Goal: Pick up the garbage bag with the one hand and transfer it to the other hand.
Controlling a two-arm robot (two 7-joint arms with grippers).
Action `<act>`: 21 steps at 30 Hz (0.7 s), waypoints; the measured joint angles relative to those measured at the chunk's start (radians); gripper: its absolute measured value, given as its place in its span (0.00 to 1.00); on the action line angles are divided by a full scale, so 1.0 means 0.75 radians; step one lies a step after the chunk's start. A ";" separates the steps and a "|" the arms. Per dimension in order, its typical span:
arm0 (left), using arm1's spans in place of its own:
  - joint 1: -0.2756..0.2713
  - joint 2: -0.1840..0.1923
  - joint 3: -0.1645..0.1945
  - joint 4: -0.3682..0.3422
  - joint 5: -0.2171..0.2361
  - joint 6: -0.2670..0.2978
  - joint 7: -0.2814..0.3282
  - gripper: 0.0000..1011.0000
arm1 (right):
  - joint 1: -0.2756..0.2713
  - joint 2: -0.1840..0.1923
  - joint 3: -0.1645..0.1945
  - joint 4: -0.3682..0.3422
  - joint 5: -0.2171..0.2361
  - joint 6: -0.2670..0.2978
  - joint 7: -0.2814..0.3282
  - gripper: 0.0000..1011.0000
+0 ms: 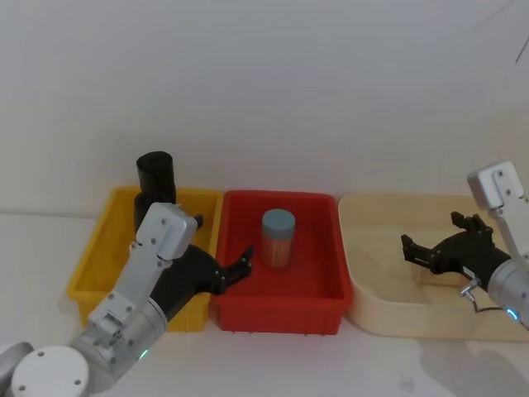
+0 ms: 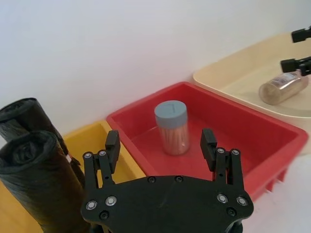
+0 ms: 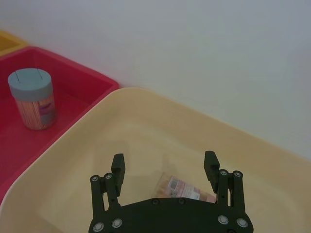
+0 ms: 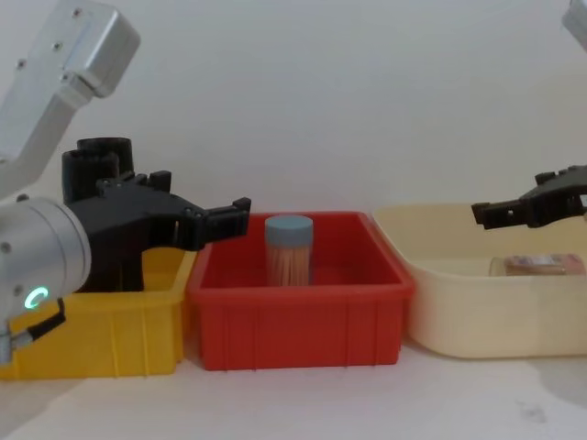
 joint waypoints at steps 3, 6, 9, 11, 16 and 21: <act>0.016 0.014 -0.014 -0.036 -0.032 0.038 -0.026 0.99 | -0.001 0.001 0.000 0.001 -0.001 0.001 0.000 0.99; 0.041 0.033 -0.032 -0.080 -0.068 0.085 -0.046 0.99 | -0.001 0.002 0.001 0.002 -0.002 0.002 0.001 0.99; 0.071 0.051 -0.055 -0.127 -0.103 0.138 -0.056 0.99 | -0.001 0.003 0.001 0.002 -0.002 0.003 0.001 0.99; 0.097 0.064 -0.077 -0.162 -0.123 0.172 -0.056 0.99 | -0.002 0.003 0.001 0.003 -0.003 0.003 0.001 0.99; 0.145 0.084 -0.118 -0.230 -0.155 0.244 -0.039 0.99 | -0.002 0.003 0.001 0.003 -0.003 0.003 0.001 0.99; 0.195 0.100 -0.168 -0.295 -0.175 0.322 0.004 0.99 | -0.003 0.004 0.001 0.004 -0.004 0.004 0.001 0.99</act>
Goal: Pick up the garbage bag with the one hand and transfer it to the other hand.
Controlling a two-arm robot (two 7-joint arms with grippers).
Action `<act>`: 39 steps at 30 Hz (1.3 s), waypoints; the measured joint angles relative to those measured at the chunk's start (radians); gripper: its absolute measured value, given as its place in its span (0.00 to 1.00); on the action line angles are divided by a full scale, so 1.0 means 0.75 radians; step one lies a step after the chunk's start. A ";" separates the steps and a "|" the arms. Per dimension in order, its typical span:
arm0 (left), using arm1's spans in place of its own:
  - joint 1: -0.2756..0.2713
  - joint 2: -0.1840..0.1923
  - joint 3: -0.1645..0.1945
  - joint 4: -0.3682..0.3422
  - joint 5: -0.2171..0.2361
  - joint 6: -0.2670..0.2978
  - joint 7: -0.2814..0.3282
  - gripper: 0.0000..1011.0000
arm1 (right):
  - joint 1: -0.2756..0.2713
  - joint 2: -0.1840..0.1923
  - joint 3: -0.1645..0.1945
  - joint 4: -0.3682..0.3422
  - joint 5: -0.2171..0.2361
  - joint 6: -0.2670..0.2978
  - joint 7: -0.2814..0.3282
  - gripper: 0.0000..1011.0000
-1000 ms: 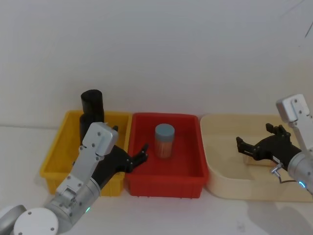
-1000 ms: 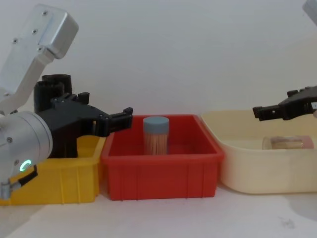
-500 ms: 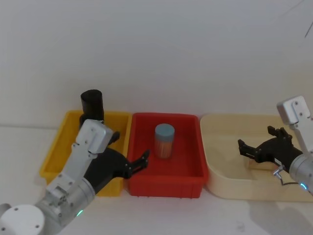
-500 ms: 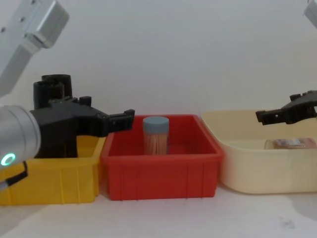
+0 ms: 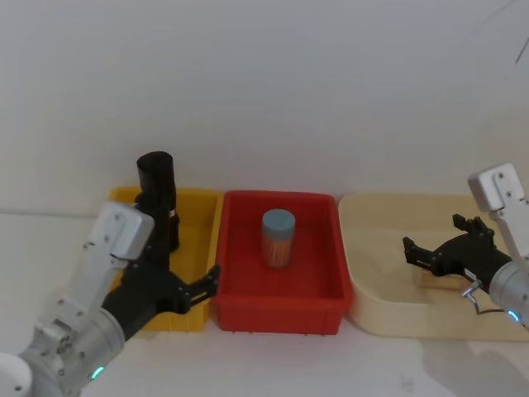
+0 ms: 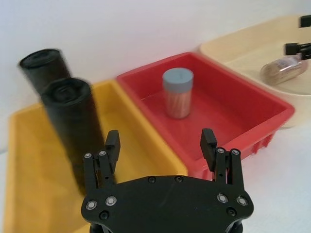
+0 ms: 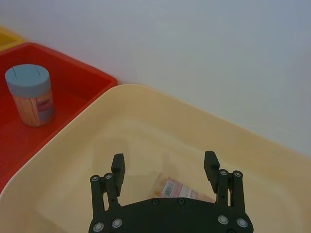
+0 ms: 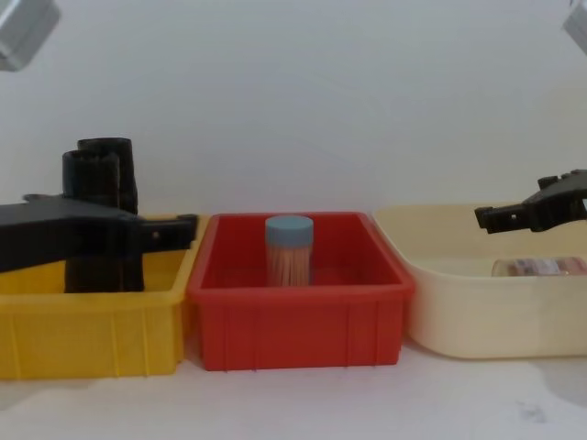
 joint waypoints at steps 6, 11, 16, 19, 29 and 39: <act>0.037 0.005 -0.053 -0.054 -0.007 0.088 0.064 0.99 | 0.000 0.001 0.000 0.000 0.000 0.001 0.000 0.99; 0.044 0.002 -0.093 -0.078 -0.006 0.160 0.120 0.99 | 0.000 0.001 0.000 0.000 0.000 0.001 0.000 0.99; 0.025 0.000 -0.113 -0.073 -0.004 0.207 0.141 0.99 | 0.000 0.001 0.000 0.000 0.000 0.001 0.000 0.99; 0.007 0.002 -0.117 -0.061 -0.004 0.223 0.140 0.99 | 0.000 0.001 0.000 0.000 0.000 0.001 0.000 0.99; -0.143 0.016 -0.100 0.096 -0.010 0.240 0.029 0.99 | 0.000 0.001 0.000 0.000 0.000 0.001 0.000 0.99; -0.290 0.009 -0.058 0.289 -0.021 0.209 -0.108 0.95 | 0.000 0.001 0.000 0.000 0.000 0.001 0.000 0.99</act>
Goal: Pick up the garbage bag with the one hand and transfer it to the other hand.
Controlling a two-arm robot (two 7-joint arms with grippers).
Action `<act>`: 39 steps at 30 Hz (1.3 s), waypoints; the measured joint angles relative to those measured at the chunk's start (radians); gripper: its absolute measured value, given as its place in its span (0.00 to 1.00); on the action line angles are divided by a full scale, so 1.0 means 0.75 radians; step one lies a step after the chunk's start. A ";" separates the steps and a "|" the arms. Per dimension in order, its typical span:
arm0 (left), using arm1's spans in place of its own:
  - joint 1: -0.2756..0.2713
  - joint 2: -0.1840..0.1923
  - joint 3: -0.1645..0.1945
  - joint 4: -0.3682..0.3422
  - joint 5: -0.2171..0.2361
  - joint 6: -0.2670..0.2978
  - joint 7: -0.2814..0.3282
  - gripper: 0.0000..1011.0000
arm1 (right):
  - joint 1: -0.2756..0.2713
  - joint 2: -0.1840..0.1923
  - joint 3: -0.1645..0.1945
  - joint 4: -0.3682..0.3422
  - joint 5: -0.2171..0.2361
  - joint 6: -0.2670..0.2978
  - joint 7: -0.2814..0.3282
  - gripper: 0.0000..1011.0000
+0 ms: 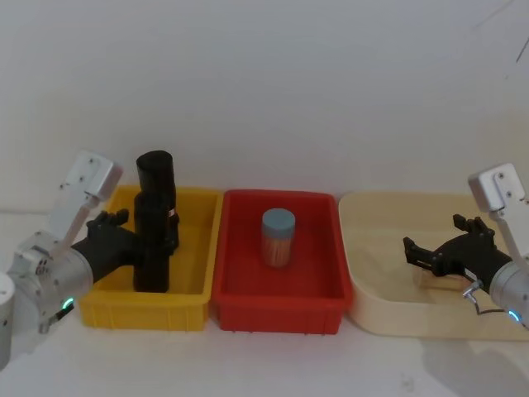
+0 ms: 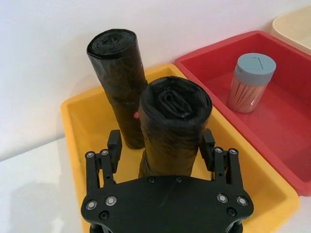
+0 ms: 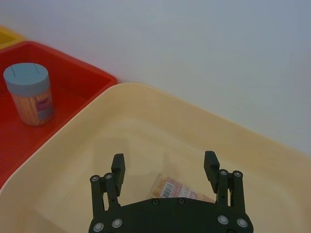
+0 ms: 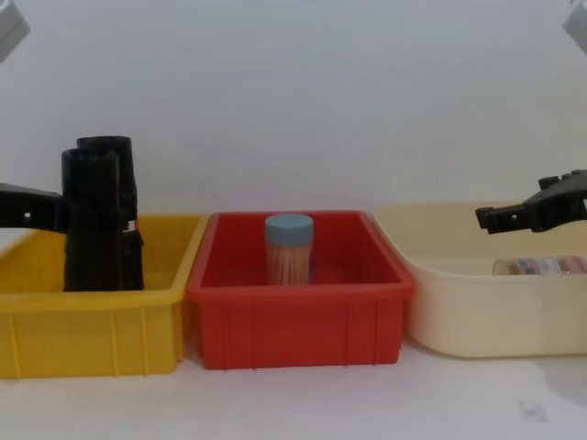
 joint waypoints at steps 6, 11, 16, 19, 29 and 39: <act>-0.050 -0.005 0.015 0.064 -0.003 -0.012 -0.046 0.83 | 0.000 0.000 0.000 0.000 0.000 0.000 0.000 0.99; -0.079 -0.007 0.024 0.101 -0.005 -0.017 -0.072 0.69 | 0.000 0.000 0.000 0.000 0.000 0.000 0.000 0.99; -0.091 -0.008 0.026 0.116 -0.005 -0.021 -0.085 0.55 | 0.000 0.000 0.000 0.000 0.000 0.000 0.000 0.99; -0.089 -0.008 0.026 0.113 -0.005 -0.021 -0.085 0.49 | 0.000 0.000 0.000 0.000 0.000 0.000 0.000 0.99; -0.085 -0.015 0.015 0.064 0.014 -0.042 -0.072 0.41 | 0.000 0.000 0.000 0.000 0.000 0.000 0.000 0.99; -0.141 -0.043 -0.011 -0.015 0.023 -0.047 -0.051 0.37 | 0.000 0.000 0.000 0.000 0.000 0.000 0.000 0.99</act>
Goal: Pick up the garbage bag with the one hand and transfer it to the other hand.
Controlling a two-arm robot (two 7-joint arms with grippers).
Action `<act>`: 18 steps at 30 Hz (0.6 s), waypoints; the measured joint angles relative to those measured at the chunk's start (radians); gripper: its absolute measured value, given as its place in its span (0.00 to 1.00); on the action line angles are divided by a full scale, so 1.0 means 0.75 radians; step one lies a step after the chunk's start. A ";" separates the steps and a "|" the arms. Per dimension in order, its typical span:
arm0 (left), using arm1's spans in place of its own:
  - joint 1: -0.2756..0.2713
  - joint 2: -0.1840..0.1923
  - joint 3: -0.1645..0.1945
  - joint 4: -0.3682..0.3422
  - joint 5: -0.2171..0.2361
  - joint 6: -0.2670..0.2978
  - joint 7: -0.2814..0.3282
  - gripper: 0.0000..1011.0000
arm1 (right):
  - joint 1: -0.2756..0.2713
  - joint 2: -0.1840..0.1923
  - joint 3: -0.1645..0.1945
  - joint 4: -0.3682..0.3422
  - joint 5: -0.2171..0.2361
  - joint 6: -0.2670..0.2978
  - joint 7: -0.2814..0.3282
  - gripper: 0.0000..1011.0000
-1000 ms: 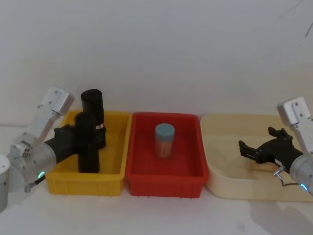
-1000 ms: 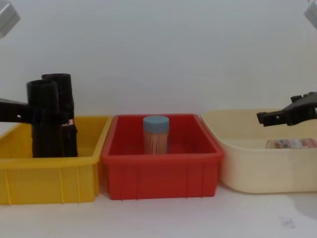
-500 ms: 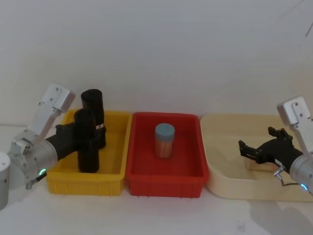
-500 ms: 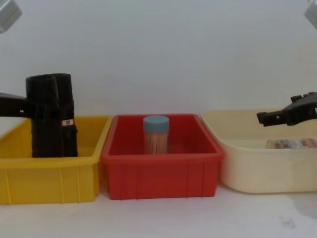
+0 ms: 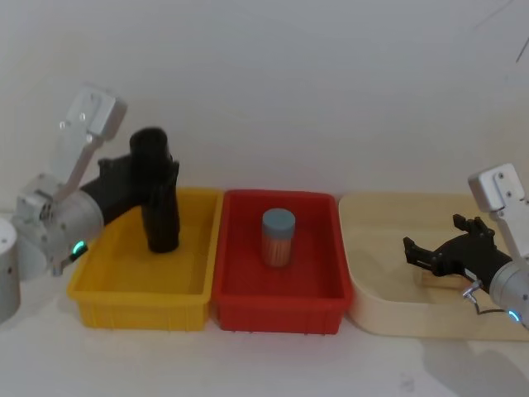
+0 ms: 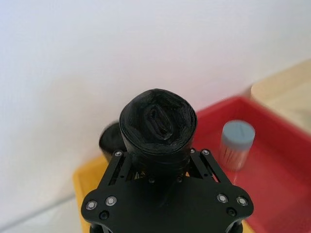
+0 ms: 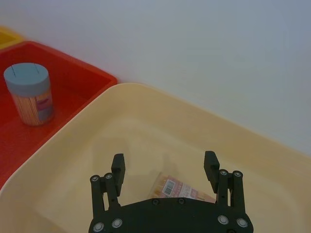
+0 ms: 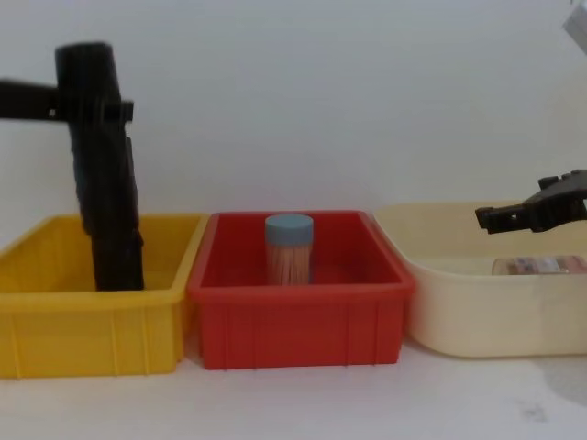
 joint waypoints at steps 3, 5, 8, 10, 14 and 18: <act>-0.028 -0.013 -0.002 -0.012 -0.002 0.007 -0.001 0.37 | 0.000 0.000 0.000 0.000 0.000 0.000 0.000 0.99; -0.051 -0.024 -0.001 -0.014 -0.005 0.013 -0.008 0.37 | 0.000 0.000 0.000 0.000 0.000 0.000 0.000 0.99; -0.085 -0.040 0.008 -0.002 -0.011 0.022 -0.027 0.37 | 0.000 0.000 0.000 0.000 0.000 0.000 0.000 0.99; -0.117 -0.055 0.021 0.020 -0.016 0.029 -0.044 0.37 | 0.000 0.000 0.000 0.000 0.000 0.000 0.000 0.99; -0.175 -0.079 0.052 0.077 -0.025 0.038 -0.085 0.37 | 0.000 0.000 0.000 0.000 0.000 0.000 0.000 0.99; -0.241 -0.107 0.092 0.156 -0.031 0.039 -0.134 0.37 | 0.000 0.000 0.000 0.000 0.000 0.000 0.000 0.99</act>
